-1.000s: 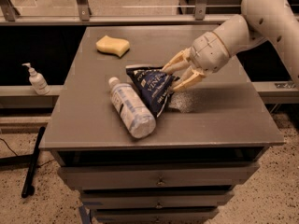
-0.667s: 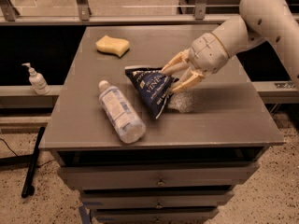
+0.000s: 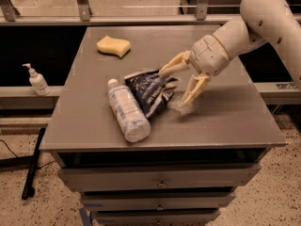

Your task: Move blue chip bag near blue plastic bottle

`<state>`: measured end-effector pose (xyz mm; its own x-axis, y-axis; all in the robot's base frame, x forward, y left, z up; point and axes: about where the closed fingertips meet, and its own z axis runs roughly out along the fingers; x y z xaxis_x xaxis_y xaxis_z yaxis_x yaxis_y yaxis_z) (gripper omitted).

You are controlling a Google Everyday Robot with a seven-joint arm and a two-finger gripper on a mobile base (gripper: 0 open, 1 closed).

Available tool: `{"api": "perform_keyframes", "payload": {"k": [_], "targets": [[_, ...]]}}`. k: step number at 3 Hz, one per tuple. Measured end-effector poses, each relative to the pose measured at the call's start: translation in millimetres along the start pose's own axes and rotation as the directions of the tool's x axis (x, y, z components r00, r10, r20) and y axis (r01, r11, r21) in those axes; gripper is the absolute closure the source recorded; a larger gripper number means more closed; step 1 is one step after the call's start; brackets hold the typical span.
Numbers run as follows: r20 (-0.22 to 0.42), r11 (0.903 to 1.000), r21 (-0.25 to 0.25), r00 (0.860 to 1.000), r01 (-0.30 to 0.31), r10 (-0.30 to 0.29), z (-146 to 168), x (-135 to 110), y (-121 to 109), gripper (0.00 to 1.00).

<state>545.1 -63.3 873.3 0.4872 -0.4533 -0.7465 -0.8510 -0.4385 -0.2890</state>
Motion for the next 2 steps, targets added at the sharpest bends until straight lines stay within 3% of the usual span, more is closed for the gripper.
{"api": "perform_keyframes", "payload": {"k": [2], "targets": [[0.002,1.0,0.001,1.0,-0.008,0.008,-0.9,-1.4,3.7,0.0]]}}
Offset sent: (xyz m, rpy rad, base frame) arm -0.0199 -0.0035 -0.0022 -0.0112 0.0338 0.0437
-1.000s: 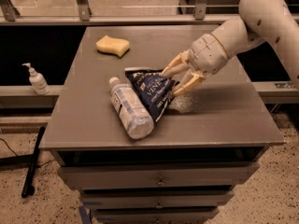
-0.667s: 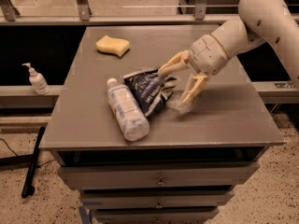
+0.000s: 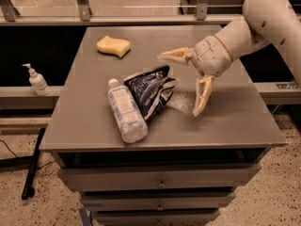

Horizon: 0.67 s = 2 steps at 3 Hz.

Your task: Move blue chip bag near blue plastic bottle

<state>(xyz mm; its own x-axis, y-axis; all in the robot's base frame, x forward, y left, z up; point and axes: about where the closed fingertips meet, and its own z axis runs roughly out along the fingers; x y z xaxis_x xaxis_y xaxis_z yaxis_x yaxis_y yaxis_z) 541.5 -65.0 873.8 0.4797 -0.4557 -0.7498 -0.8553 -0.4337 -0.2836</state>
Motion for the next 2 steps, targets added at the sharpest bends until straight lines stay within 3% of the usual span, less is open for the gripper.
{"api": "perform_keyframes", "payload": {"k": [1,2], "targets": [[-0.043,0.9969,0.071,0.998,-0.034,0.037,-32.5,12.0,-2.1,0.0],[-0.1,0.9732,0.204,0.987,-0.107,0.129,-96.7,41.9,-4.0,0.0]]}}
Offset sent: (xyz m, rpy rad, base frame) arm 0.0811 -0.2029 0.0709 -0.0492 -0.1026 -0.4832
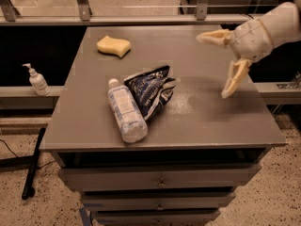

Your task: Move blue chip bag near blue plastic bottle

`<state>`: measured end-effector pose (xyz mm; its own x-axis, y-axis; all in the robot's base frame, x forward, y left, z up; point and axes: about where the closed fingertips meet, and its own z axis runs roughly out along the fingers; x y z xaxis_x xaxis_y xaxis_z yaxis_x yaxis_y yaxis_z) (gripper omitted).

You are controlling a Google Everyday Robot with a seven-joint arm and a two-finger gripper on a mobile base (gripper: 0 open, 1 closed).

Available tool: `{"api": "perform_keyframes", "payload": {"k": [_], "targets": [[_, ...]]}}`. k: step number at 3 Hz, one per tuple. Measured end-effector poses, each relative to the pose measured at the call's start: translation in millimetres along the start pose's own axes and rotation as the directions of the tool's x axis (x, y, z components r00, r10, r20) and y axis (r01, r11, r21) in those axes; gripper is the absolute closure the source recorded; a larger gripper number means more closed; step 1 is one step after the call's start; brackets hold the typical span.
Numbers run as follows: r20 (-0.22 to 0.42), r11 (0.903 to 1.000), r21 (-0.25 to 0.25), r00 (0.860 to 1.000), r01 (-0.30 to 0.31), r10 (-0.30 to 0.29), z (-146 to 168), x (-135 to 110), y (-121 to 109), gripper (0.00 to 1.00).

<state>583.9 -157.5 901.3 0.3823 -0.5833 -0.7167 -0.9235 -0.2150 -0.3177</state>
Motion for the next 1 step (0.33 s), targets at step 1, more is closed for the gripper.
{"api": "perform_keyframes", "payload": {"k": [1], "targets": [[-0.072,0.9651,0.22,0.984,-0.143,0.162,-78.8,36.5,-20.0,0.0]]}}
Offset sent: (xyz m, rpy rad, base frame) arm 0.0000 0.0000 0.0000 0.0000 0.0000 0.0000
